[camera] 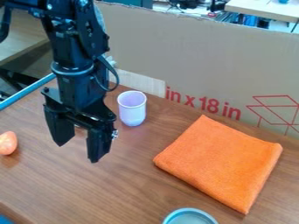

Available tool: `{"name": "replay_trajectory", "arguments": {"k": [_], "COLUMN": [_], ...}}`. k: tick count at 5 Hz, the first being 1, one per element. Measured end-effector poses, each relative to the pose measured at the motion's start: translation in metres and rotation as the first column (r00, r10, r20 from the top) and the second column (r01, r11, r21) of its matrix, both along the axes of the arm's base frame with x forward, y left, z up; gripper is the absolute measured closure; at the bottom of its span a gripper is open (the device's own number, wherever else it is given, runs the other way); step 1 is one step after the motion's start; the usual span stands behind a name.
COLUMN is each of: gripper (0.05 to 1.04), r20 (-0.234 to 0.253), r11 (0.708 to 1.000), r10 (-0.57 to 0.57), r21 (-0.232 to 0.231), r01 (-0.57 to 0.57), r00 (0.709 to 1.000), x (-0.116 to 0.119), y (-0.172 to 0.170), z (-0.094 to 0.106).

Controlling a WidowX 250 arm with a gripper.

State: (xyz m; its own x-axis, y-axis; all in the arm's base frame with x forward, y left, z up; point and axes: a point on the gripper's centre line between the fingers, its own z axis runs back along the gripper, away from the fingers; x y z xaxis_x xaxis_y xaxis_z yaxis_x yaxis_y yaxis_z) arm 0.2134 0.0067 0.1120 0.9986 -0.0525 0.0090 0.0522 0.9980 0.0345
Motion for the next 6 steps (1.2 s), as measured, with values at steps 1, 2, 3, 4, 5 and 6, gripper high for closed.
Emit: {"name": "replay_trajectory", "arguments": {"k": [1,2,3,4,5,6], "gripper": [0.073,0.073,0.073,0.073,0.073,0.073], "r20": [-0.015,0.013,0.025,-0.005,-0.006,-0.005], "r11": [1.0,0.994,0.988,0.977,0.96,0.939], "r10": [0.0,0.111,0.156,0.209,0.273,0.338], "r21": [0.0,0.005,0.011,0.043,0.071,0.064], "r01": [0.0,-0.111,-0.156,-0.208,-0.272,-0.337], "r00": [1.0,0.994,0.987,0.978,0.962,0.941], "x": [-0.002,-0.009,-0.017,-0.021,-0.014,-0.011], "y": [0.0,0.03,0.059,0.085,0.11,0.138], "z": [-0.003,0.007,0.011,0.001,-0.002,-0.003]}}
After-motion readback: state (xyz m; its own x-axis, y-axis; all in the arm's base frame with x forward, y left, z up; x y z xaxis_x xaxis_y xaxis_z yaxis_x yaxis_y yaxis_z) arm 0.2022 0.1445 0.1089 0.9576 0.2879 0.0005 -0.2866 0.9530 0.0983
